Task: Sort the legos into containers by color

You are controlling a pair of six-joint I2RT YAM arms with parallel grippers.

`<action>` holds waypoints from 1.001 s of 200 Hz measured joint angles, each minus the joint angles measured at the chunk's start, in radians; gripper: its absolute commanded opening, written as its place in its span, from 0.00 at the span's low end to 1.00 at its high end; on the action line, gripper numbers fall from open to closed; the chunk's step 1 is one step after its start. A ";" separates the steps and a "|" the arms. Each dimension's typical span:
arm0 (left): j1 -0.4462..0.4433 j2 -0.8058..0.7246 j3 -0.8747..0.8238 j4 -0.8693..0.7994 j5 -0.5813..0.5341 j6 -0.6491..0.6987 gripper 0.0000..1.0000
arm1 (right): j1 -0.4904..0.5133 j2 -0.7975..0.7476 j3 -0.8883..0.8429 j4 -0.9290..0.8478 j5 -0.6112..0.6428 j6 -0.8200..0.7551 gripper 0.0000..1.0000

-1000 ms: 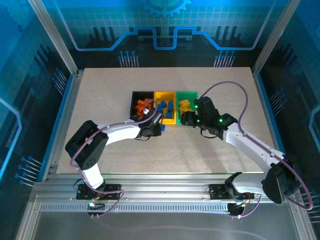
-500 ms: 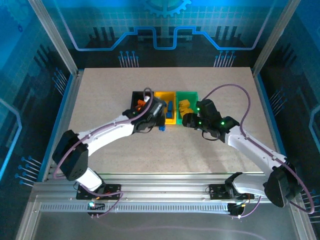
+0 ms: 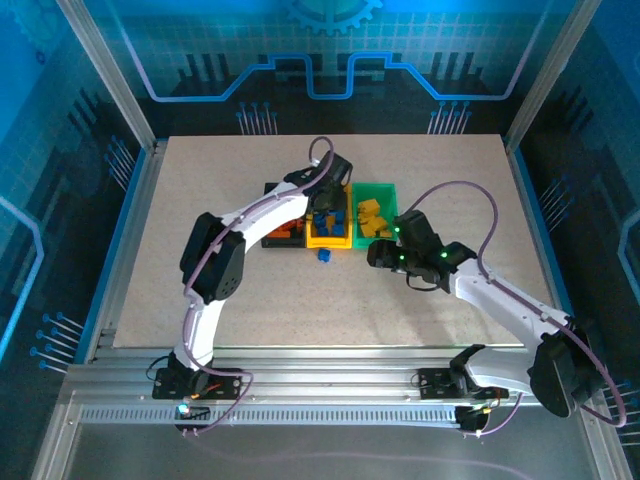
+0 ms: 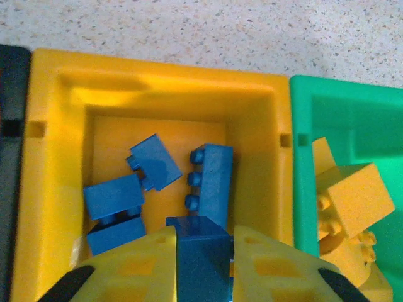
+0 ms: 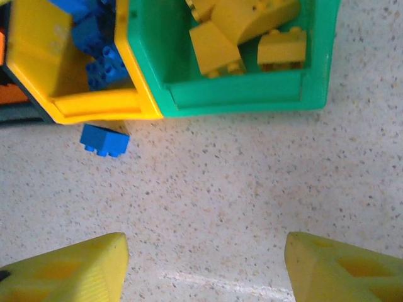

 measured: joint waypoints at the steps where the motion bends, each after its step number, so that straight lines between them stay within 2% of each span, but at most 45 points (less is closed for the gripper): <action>1: 0.000 0.002 0.003 -0.001 0.000 0.000 0.27 | 0.000 0.000 0.000 0.000 0.000 0.001 0.68; 15: 0.000 0.035 0.072 -0.033 0.000 0.001 0.33 | 0.002 0.000 -0.010 0.005 -0.009 0.002 0.68; 34: 0.000 0.064 0.148 -0.064 0.002 0.006 0.46 | 0.013 0.000 -0.017 0.015 -0.019 0.005 0.70; 65: 0.000 0.063 0.165 -0.077 0.016 0.012 0.65 | 0.068 0.011 -0.019 0.039 -0.027 0.005 0.72; 97: 0.000 -0.036 0.037 -0.035 0.062 0.006 0.87 | 0.126 0.082 0.000 0.047 -0.021 0.005 0.73; 105: 0.000 -0.091 -0.022 -0.018 0.074 0.005 0.98 | 0.138 0.099 0.010 0.050 -0.014 0.005 0.74; 155: -0.014 -0.580 -0.426 0.156 0.121 -0.010 0.99 | 0.229 0.259 0.133 0.076 0.035 0.013 0.73; 200: -0.048 -0.972 -0.885 0.259 0.117 -0.062 0.99 | 0.285 0.439 0.227 0.098 0.109 0.058 0.73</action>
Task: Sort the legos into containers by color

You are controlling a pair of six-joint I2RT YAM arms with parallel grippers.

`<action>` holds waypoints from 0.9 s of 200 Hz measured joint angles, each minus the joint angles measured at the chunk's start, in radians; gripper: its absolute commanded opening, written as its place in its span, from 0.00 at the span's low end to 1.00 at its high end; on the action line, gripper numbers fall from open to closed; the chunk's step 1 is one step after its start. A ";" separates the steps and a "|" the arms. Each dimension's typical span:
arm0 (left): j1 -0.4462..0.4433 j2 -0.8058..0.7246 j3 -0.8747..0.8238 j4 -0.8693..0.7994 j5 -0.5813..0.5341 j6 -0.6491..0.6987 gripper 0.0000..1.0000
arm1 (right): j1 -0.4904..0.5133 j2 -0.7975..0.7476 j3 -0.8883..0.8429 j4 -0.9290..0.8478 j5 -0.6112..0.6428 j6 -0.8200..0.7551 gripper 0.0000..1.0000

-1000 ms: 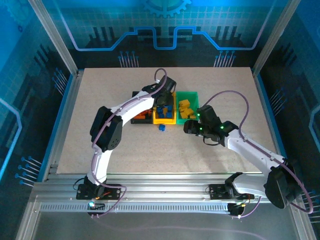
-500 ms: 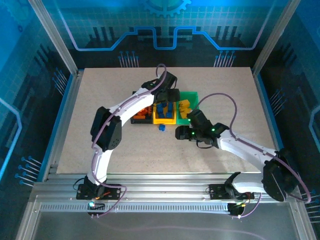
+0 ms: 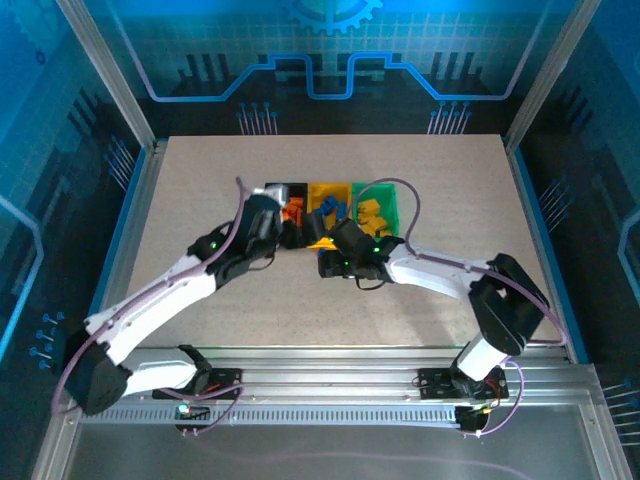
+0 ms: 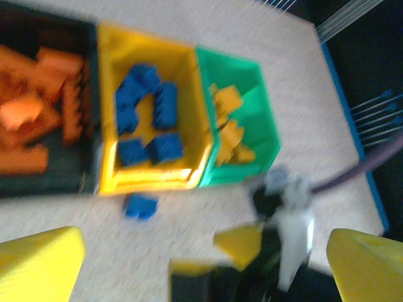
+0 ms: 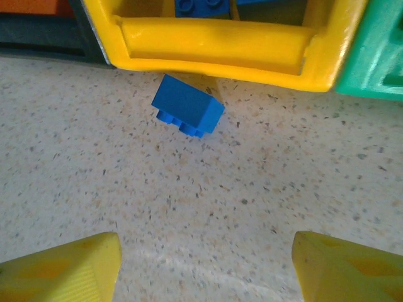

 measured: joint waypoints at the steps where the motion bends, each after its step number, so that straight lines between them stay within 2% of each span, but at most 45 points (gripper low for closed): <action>1: 0.000 -0.011 -0.016 0.000 0.000 -0.002 0.99 | 0.001 0.003 0.002 0.000 0.001 0.002 0.73; 37: 0.001 -0.255 -0.344 -0.030 -0.014 -0.086 0.99 | 0.034 0.119 0.067 0.006 0.081 0.080 0.73; 77: 0.001 -0.467 -0.456 -0.056 -0.043 -0.161 0.99 | 0.039 0.243 0.169 0.004 0.159 0.153 0.73; 136: 0.001 -0.499 -0.460 -0.080 -0.056 -0.185 0.99 | 0.033 0.347 0.258 -0.020 0.226 0.185 0.67; 180: 0.001 -0.499 -0.460 -0.097 -0.057 -0.196 0.99 | 0.023 0.378 0.278 -0.025 0.255 0.175 0.55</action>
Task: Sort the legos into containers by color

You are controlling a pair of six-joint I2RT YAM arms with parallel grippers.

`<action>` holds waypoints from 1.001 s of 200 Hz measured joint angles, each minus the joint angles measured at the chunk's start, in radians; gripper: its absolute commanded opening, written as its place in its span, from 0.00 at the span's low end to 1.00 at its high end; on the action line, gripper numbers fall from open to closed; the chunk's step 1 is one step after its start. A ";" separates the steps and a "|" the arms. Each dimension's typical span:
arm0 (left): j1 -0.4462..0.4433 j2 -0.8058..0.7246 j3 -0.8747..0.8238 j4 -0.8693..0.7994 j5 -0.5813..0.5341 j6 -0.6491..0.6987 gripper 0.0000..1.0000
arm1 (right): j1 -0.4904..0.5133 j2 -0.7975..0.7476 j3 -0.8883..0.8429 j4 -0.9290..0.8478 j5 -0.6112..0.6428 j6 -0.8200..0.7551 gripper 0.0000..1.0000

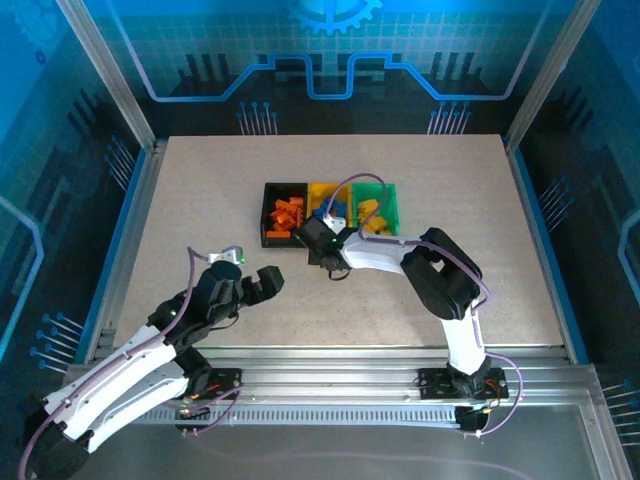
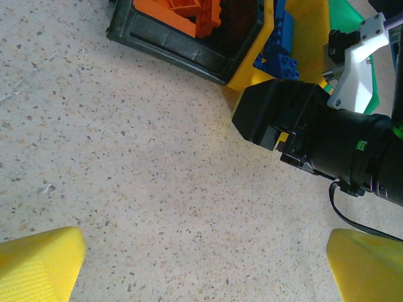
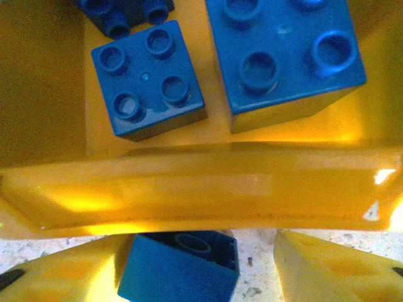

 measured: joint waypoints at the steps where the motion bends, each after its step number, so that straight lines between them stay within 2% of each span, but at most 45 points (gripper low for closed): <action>1: 0.000 0.000 0.000 0.000 0.000 0.000 0.99 | 0.000 0.000 0.000 0.000 0.001 -0.002 0.54; 32: 0.000 0.000 0.000 -0.005 0.000 -0.011 0.99 | -0.001 0.000 -0.001 0.018 0.008 -0.034 0.42; 73: 0.000 0.000 -0.004 -0.005 -0.003 -0.011 0.99 | 0.000 -0.044 -0.074 0.074 0.013 -0.072 0.36; 113: 0.000 0.000 -0.008 -0.007 -0.003 -0.012 0.99 | 0.023 -0.261 -0.248 0.072 -0.024 -0.121 0.37; 136: 0.000 0.000 -0.020 -0.008 -0.004 -0.014 0.99 | 0.026 -0.412 -0.254 0.042 -0.062 -0.170 0.38; 149: 0.000 0.000 -0.027 -0.007 -0.004 -0.014 0.99 | 0.007 -0.453 -0.199 0.006 -0.100 -0.201 0.39; 164: 0.000 0.000 -0.032 -0.007 -0.004 -0.014 0.99 | -0.031 -0.430 -0.092 -0.032 -0.157 -0.233 0.39; 200: 0.000 0.000 -0.035 -0.004 -0.006 -0.014 0.99 | -0.127 -0.170 0.273 -0.160 -0.245 -0.281 0.38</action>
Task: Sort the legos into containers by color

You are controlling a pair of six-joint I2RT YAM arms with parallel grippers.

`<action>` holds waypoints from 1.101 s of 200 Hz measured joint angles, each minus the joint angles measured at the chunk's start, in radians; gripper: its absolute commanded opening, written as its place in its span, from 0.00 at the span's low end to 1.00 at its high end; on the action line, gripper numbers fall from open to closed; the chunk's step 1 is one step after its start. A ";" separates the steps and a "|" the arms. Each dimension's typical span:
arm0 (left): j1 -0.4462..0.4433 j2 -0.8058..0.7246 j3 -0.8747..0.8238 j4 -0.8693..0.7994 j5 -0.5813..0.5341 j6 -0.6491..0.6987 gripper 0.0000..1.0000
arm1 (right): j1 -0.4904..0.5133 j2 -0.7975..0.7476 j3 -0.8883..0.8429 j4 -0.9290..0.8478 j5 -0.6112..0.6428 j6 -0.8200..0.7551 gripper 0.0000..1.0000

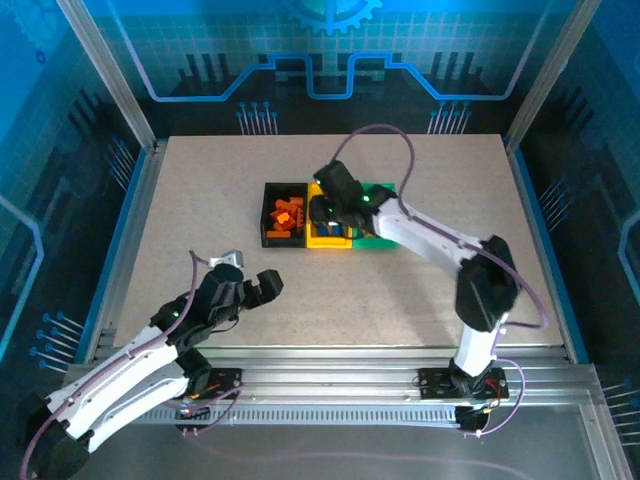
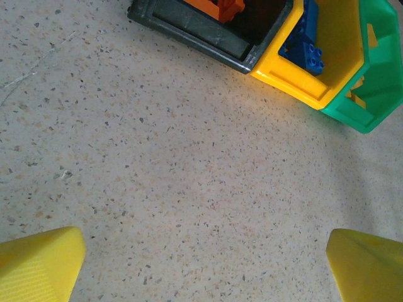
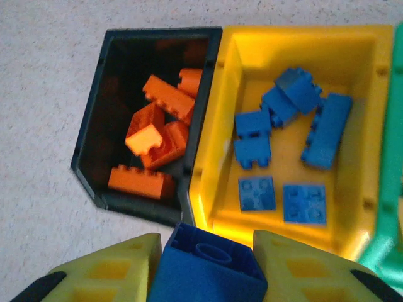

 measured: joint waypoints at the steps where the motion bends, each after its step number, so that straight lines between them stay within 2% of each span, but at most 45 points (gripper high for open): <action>1: 0.000 0.000 0.000 0.000 0.000 0.000 0.99 | -0.002 0.005 0.005 -0.002 0.000 -0.001 0.38; 43: 0.000 0.000 0.000 -0.005 -0.008 0.000 0.99 | -0.063 0.224 0.169 -0.119 -0.015 -0.013 0.40; 55: 0.001 0.000 0.000 -0.009 -0.008 0.000 0.99 | -0.076 0.253 0.200 -0.145 -0.014 -0.013 0.45; 72: 0.001 0.000 0.002 -0.017 -0.008 0.000 0.99 | -0.089 0.274 0.251 -0.183 0.000 -0.005 0.62; 85: 0.001 0.000 0.008 -0.023 -0.008 0.000 0.99 | -0.095 0.281 0.291 -0.204 0.008 -0.006 0.68; 130: 0.001 0.000 0.038 -0.032 -0.010 0.001 0.99 | -0.100 0.257 0.318 -0.212 0.030 -0.005 0.72; 150: 0.002 0.000 0.067 -0.048 -0.030 0.006 0.99 | -0.099 0.150 0.191 -0.160 0.031 -0.006 0.72; 180: 0.004 0.014 0.138 -0.048 -0.096 0.043 0.99 | -0.091 -0.159 -0.083 -0.043 0.066 -0.010 0.74; 200: 0.005 0.053 0.185 -0.028 -0.175 0.092 0.99 | -0.088 -0.396 -0.282 0.063 0.126 -0.016 0.87; 211: 0.008 0.084 0.198 -0.007 -0.225 0.123 0.99 | -0.090 -0.505 -0.388 0.117 0.153 -0.031 0.99; 220: 0.013 0.110 0.200 0.018 -0.263 0.153 0.99 | -0.095 -0.578 -0.466 0.155 0.169 -0.028 1.00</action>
